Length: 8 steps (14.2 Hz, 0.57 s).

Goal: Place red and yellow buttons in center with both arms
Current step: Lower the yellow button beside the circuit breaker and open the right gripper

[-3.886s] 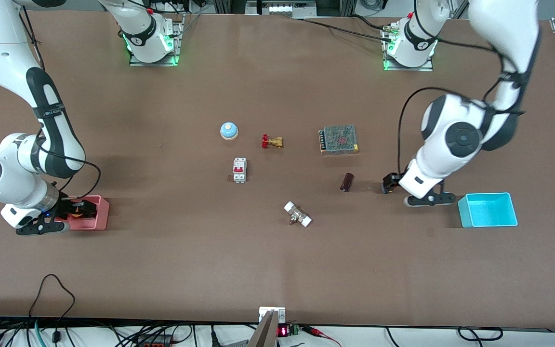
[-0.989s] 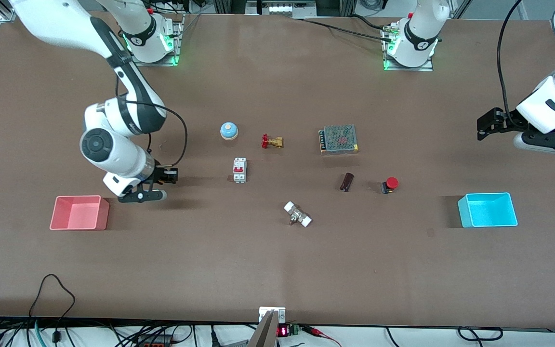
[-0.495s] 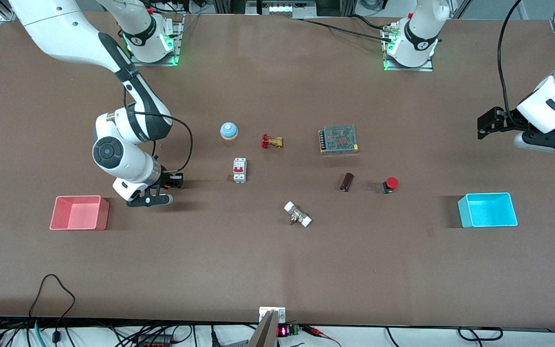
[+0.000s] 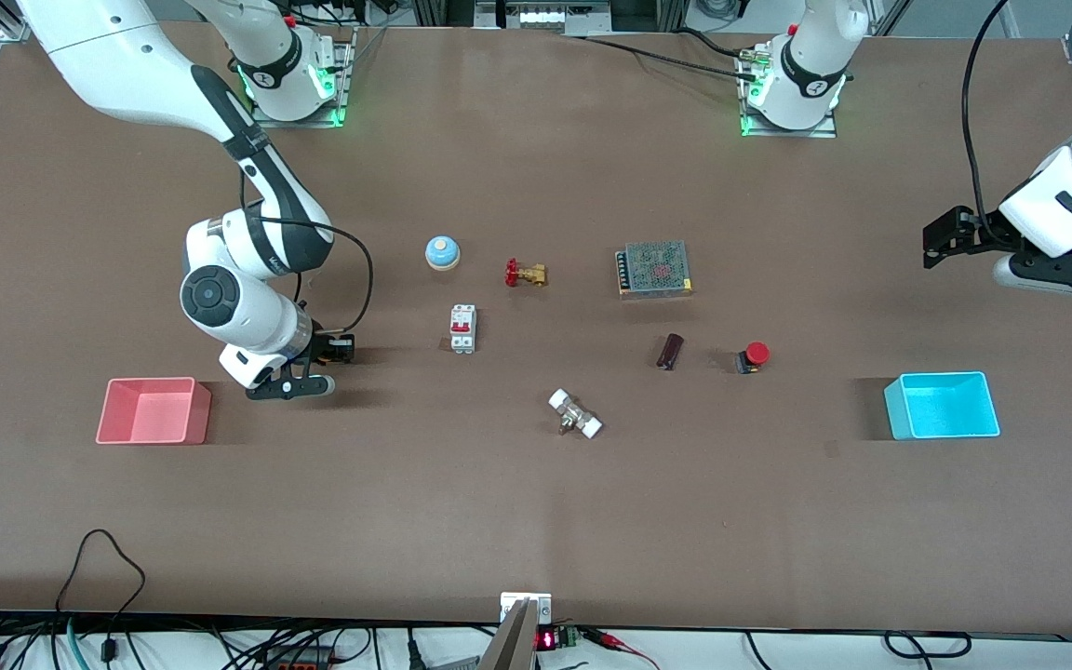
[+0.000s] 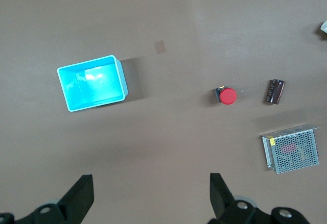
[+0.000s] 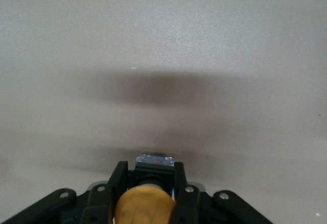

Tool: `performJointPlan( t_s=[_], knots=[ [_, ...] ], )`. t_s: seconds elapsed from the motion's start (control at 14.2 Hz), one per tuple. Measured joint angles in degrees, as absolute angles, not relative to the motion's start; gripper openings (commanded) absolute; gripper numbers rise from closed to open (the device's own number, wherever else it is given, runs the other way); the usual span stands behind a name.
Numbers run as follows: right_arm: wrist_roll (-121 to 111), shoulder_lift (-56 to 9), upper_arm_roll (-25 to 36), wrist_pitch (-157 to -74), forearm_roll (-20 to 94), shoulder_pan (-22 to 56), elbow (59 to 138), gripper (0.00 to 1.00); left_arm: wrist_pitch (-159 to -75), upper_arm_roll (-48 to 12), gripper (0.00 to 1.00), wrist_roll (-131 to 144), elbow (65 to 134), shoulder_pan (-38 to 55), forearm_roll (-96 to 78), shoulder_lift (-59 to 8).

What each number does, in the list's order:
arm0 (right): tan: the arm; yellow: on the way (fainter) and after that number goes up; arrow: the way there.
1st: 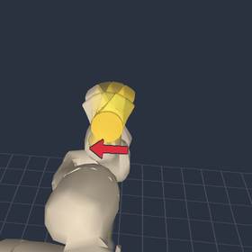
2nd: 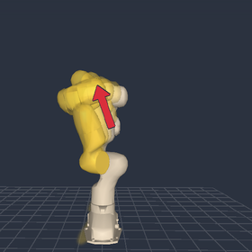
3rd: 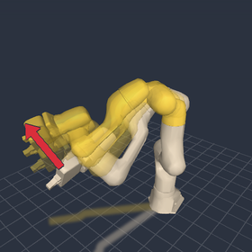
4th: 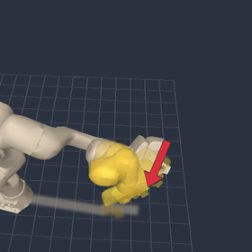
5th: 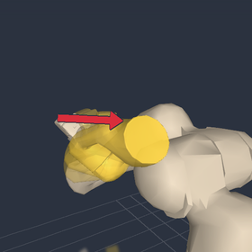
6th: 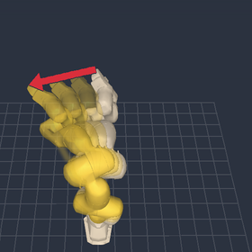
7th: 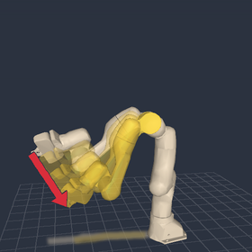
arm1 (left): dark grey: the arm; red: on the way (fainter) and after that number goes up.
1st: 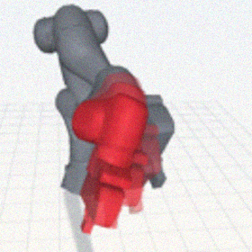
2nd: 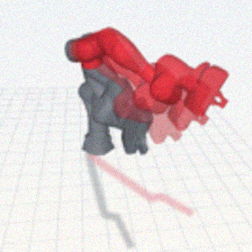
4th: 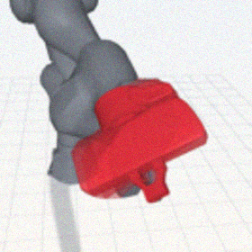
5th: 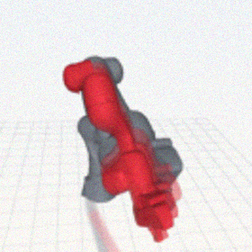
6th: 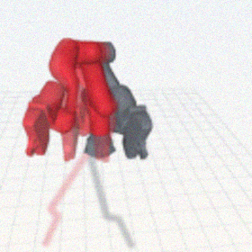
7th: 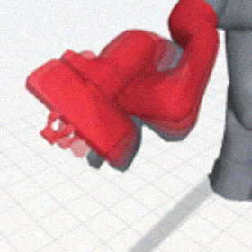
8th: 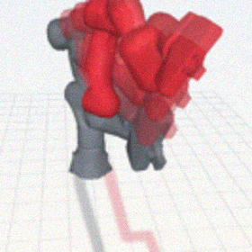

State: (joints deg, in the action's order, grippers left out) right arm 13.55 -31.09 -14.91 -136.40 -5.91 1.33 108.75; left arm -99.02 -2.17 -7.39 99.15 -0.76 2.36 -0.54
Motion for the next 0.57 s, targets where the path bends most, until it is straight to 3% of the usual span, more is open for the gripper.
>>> performJointPlan(
  t_s=[0.57],
  knots=[
    [13.56,-31.92,-14.90,-136.58,-5.91,1.32,108.75,0.26,-97.25,-2.48,1.00,-7.33,98.32,-0.76,2.36,-0.15]
  ],
)
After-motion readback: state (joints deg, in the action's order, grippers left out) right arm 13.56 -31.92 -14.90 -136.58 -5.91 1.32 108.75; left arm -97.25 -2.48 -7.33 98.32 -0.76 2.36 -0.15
